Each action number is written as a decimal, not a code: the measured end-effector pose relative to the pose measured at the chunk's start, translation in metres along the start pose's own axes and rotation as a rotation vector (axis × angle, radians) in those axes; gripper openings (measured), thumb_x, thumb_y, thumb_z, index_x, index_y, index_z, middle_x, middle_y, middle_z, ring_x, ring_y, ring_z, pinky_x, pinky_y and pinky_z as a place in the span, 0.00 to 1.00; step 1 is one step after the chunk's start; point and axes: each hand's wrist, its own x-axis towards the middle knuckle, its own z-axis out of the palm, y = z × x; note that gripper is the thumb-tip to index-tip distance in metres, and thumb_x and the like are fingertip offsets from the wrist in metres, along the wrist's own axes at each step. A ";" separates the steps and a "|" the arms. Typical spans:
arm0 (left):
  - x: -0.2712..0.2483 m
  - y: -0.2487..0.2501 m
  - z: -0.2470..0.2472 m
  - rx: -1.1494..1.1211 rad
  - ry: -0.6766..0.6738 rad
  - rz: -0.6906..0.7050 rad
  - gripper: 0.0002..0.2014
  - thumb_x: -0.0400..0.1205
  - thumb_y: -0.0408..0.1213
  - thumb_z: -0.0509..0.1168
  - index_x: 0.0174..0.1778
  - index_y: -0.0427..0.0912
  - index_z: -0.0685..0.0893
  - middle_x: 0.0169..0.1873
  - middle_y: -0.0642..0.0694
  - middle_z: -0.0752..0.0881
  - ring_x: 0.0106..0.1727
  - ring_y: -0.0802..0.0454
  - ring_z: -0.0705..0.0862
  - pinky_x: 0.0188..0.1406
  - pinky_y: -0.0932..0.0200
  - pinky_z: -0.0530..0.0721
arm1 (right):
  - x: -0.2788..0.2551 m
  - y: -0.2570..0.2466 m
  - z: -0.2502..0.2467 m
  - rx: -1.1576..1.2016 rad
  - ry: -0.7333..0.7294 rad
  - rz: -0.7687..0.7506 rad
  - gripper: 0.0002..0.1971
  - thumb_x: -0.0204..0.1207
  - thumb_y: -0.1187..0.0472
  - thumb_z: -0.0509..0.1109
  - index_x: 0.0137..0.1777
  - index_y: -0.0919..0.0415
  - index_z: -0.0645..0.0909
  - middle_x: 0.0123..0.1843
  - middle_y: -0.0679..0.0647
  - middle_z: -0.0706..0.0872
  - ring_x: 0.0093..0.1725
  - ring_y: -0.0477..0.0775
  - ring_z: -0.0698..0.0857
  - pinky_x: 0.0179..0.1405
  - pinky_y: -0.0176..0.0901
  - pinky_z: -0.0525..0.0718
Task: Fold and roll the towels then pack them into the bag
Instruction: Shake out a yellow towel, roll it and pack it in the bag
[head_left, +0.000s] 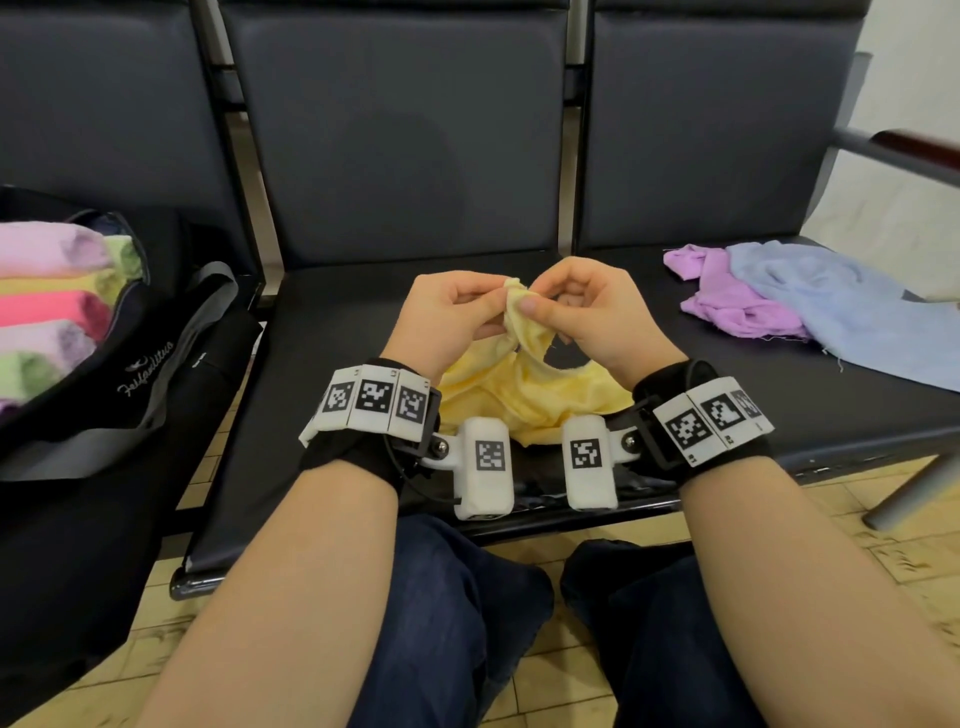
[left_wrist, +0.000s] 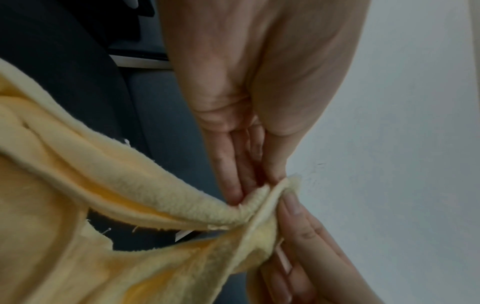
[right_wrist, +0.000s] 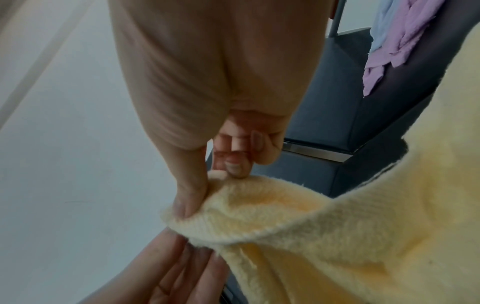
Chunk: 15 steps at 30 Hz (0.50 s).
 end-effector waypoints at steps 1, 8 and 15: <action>0.000 0.000 0.000 -0.008 -0.017 0.002 0.09 0.82 0.33 0.68 0.55 0.37 0.88 0.48 0.40 0.91 0.51 0.47 0.90 0.55 0.49 0.88 | 0.000 0.001 -0.001 -0.008 0.006 0.003 0.05 0.72 0.64 0.78 0.40 0.57 0.83 0.32 0.46 0.85 0.26 0.41 0.77 0.28 0.31 0.76; -0.003 0.003 0.001 0.006 -0.106 0.013 0.08 0.81 0.36 0.68 0.54 0.41 0.86 0.48 0.43 0.91 0.50 0.52 0.90 0.50 0.59 0.88 | 0.000 0.003 -0.004 -0.002 0.043 0.045 0.11 0.67 0.57 0.80 0.38 0.59 0.81 0.35 0.57 0.85 0.32 0.53 0.82 0.35 0.39 0.83; -0.005 0.002 -0.006 0.003 -0.109 0.004 0.08 0.78 0.34 0.71 0.52 0.39 0.87 0.47 0.40 0.91 0.50 0.45 0.90 0.52 0.51 0.89 | -0.003 -0.004 -0.002 0.100 -0.067 0.106 0.10 0.72 0.68 0.76 0.42 0.62 0.76 0.32 0.57 0.77 0.21 0.46 0.74 0.19 0.31 0.72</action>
